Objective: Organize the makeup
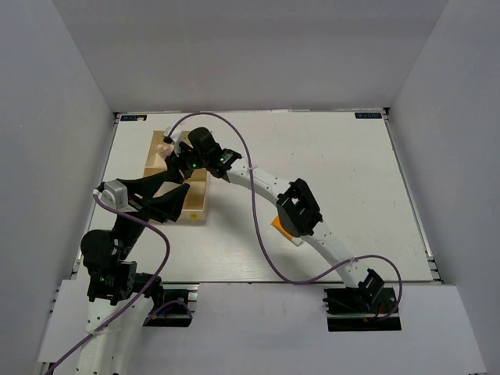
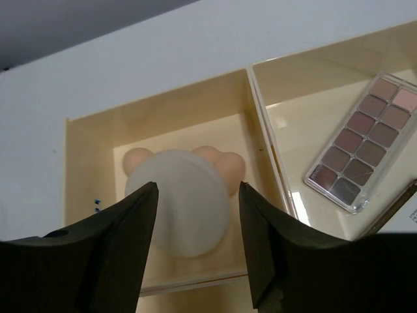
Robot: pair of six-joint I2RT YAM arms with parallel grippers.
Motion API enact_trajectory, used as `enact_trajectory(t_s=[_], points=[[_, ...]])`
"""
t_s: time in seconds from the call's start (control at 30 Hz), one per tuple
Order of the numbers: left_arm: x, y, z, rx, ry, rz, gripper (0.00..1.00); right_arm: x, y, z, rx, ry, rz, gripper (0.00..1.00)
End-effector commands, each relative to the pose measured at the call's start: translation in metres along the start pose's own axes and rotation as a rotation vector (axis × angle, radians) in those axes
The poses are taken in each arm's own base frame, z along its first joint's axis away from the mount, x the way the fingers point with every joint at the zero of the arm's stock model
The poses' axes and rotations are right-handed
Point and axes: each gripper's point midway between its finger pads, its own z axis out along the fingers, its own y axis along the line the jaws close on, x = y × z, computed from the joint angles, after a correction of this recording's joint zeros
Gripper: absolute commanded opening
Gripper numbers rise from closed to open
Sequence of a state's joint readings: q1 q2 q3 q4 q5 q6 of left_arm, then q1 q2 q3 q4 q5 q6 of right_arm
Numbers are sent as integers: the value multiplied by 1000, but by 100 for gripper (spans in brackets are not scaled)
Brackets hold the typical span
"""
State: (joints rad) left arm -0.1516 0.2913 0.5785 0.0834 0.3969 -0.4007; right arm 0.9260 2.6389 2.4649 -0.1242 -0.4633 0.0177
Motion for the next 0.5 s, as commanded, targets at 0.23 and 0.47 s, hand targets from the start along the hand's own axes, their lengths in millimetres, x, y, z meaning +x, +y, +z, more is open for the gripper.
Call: enact_trajectory(t_s=[0.23, 0.47], points=[[7, 4, 4, 4, 22, -2, 81, -49, -10, -26, 83, -52, -102, 61], [17, 1, 10, 40, 58, -36, 69, -71, -51, -122, 290, -8, -99, 32]])
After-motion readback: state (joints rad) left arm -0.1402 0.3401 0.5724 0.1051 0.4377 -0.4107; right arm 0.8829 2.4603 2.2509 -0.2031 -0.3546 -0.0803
